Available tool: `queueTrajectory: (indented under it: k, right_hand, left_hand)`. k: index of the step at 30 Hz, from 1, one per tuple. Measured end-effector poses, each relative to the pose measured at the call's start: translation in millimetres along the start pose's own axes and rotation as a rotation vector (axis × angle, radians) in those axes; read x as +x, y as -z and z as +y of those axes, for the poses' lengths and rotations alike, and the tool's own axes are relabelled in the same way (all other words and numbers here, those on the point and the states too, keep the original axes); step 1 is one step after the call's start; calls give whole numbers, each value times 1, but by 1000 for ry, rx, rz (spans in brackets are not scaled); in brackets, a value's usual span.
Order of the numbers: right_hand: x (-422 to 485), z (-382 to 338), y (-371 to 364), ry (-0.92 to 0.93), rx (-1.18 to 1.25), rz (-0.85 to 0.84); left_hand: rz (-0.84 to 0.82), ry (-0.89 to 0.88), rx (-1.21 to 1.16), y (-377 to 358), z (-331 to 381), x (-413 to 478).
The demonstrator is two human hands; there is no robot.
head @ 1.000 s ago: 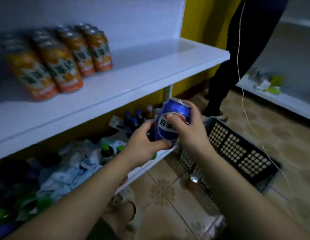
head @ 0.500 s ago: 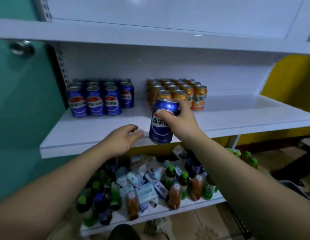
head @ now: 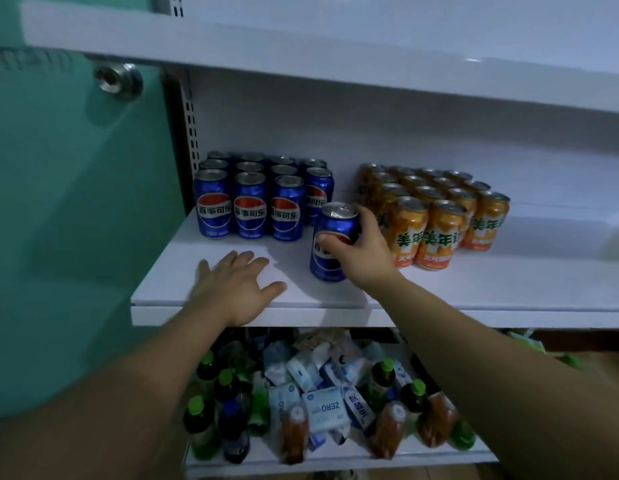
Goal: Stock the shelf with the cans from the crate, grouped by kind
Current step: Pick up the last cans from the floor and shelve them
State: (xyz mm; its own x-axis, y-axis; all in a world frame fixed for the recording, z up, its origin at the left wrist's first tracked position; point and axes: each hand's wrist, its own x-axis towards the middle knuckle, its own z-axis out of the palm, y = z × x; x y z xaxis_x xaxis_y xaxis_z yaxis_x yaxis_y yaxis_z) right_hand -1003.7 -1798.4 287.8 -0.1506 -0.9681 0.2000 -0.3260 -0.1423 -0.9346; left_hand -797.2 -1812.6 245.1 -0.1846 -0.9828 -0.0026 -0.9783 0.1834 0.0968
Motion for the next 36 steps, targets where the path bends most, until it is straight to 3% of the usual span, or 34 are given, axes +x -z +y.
queueTrajectory:
  k: [18,28,33,36]
  right_hand:
    - [97,29,-35,62,-111,41]
    - [100,23,-39,-32,-258,10]
    - [51,-21,2,68,-611,-121]
    - [17,-44,41,107,-839,-111]
  left_hand:
    - [4,13,6,-9,-8,8]
    - [2,13,-10,-9,-9,14]
    - [-62,30,-26,-4,-22,14]
    - [-173,83,-60,0,-21,4]
